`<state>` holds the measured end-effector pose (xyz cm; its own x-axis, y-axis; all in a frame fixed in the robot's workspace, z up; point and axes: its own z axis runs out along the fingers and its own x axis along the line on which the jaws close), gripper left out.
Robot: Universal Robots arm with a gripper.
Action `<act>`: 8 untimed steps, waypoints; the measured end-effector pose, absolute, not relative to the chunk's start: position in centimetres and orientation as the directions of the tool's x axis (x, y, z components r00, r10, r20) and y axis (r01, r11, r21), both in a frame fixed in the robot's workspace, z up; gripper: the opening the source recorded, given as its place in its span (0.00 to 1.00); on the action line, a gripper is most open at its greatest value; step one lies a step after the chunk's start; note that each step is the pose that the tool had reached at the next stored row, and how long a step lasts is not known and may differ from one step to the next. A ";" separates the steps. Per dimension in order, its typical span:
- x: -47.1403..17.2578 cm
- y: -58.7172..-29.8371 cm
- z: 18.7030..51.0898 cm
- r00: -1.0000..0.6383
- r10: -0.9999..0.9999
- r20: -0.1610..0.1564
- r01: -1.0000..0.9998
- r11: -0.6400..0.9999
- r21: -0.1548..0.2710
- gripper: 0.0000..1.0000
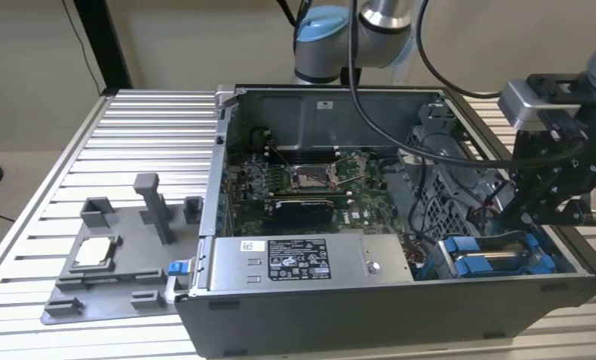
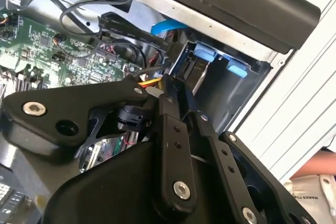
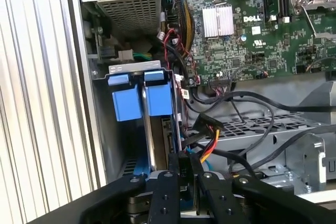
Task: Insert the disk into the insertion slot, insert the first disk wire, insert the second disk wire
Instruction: 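Insert the first disk wire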
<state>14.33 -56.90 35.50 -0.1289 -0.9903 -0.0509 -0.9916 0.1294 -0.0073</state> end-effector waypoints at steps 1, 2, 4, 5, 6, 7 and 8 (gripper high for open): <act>14.4 -56.9 35.4 -0.129 -0.990 -0.051 -0.992 0.129 -0.006 0.00; 14.4 -56.9 35.3 -0.129 -0.990 -0.051 -0.992 0.129 -0.005 0.00; 14.5 -56.9 35.3 -0.127 -0.991 -0.050 -0.992 0.128 -0.001 0.00; 14.5 -56.9 35.2 -0.126 -0.991 -0.050 -0.992 0.126 0.002 0.00; 14.5 -56.9 35.2 -0.124 -0.991 -0.049 -0.992 0.124 0.005 0.00; 14.6 -57.0 35.1 -0.122 -0.991 -0.049 -0.993 0.121 0.008 0.00; 14.7 -57.0 35.0 -0.118 -0.992 -0.049 -0.993 0.118 0.010 0.00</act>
<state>14.70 -56.96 35.01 -0.1179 -0.9918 -0.0486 -0.9930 0.1176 0.0101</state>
